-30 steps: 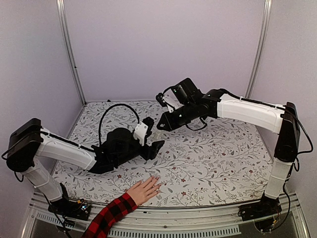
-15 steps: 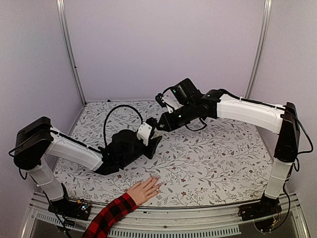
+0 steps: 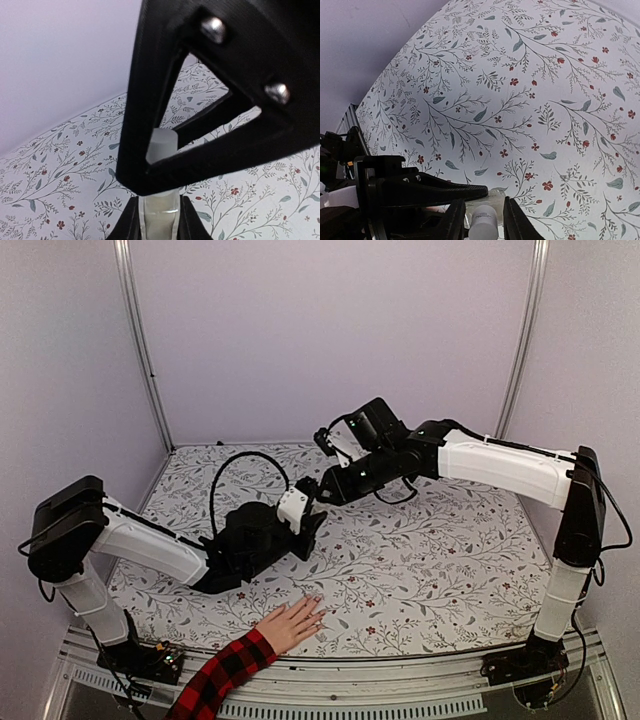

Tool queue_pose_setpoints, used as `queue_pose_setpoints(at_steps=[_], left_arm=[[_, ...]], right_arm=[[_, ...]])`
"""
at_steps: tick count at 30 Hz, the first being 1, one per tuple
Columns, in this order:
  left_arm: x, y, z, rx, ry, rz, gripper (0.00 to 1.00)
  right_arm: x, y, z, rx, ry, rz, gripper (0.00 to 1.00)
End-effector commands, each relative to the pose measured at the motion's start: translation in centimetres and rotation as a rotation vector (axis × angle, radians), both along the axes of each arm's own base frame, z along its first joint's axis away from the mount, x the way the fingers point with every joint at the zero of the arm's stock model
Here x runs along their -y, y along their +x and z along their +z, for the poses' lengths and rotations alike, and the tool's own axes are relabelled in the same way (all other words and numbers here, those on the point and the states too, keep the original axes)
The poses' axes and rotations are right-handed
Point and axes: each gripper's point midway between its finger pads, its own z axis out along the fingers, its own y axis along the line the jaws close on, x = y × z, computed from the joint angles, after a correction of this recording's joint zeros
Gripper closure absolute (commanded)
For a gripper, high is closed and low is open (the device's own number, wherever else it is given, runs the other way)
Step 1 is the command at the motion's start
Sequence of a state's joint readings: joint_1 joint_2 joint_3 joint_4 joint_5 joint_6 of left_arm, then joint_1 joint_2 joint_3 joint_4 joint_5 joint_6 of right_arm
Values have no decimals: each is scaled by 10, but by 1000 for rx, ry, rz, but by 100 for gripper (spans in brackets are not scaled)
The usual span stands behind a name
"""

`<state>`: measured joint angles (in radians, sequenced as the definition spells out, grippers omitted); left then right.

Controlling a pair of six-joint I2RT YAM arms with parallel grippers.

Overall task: Paint the nails
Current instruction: Pick up the nail polish bottle from the center of the board.

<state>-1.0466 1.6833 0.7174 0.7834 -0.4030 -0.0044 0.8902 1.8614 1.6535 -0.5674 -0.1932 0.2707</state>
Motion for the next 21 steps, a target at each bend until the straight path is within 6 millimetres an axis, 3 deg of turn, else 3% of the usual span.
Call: queue_pose_setpoints(at_steps=[1, 4, 13, 21], left_arm=[[5, -8, 24, 37, -92, -35, 100], [-1, -16, 34, 58, -139, -62, 100], [0, -36, 37, 12, -132, -176, 100], [-6, -48, 55, 26, -155, -234, 100]], right_arm=[[1, -2, 30, 52, 51, 0, 62], [7, 2, 43, 87, 69, -19, 46], [31, -7, 98, 258, 231, -41, 18], [63, -40, 124, 387, 395, -12, 10]])
